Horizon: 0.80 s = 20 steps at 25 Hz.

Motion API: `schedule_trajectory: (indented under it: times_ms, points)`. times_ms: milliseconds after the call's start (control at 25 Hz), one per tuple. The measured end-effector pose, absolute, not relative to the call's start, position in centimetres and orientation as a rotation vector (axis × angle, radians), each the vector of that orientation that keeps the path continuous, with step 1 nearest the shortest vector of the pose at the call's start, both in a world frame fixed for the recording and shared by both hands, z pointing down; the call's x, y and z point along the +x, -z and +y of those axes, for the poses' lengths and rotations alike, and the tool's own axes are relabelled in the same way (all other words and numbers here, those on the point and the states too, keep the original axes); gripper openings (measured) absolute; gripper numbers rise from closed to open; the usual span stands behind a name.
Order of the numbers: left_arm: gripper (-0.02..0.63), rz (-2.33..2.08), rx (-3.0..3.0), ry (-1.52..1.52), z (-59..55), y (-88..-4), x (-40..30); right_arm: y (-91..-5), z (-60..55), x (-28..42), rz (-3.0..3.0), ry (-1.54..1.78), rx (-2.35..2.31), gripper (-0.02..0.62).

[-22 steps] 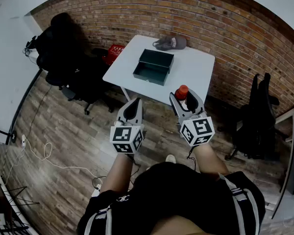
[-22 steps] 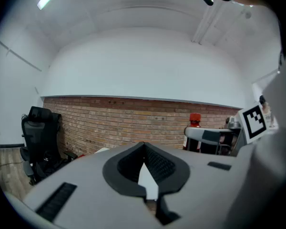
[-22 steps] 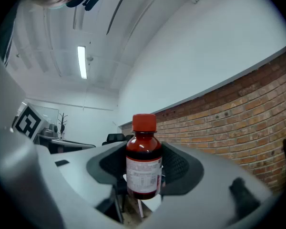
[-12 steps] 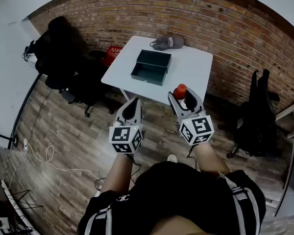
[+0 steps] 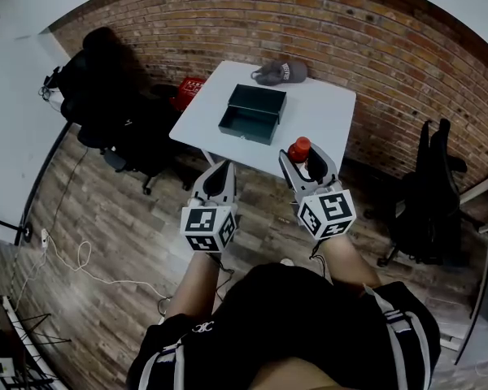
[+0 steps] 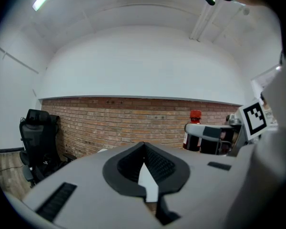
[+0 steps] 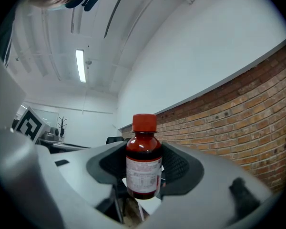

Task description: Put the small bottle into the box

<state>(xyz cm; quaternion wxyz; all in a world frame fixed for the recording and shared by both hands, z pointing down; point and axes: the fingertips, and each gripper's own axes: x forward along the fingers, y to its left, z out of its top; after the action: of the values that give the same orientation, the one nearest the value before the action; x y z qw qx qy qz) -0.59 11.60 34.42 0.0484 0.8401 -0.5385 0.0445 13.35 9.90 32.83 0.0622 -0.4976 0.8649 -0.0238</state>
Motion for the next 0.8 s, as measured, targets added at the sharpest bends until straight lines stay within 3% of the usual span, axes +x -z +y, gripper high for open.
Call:
schedule_trajectory:
  times_ms: [800]
  points:
    - [0.014,-1.713,2.465,-0.188,8.0,-37.6,4.5,-35.0,5.5,17.5,2.691,0.074,-1.365,0.222]
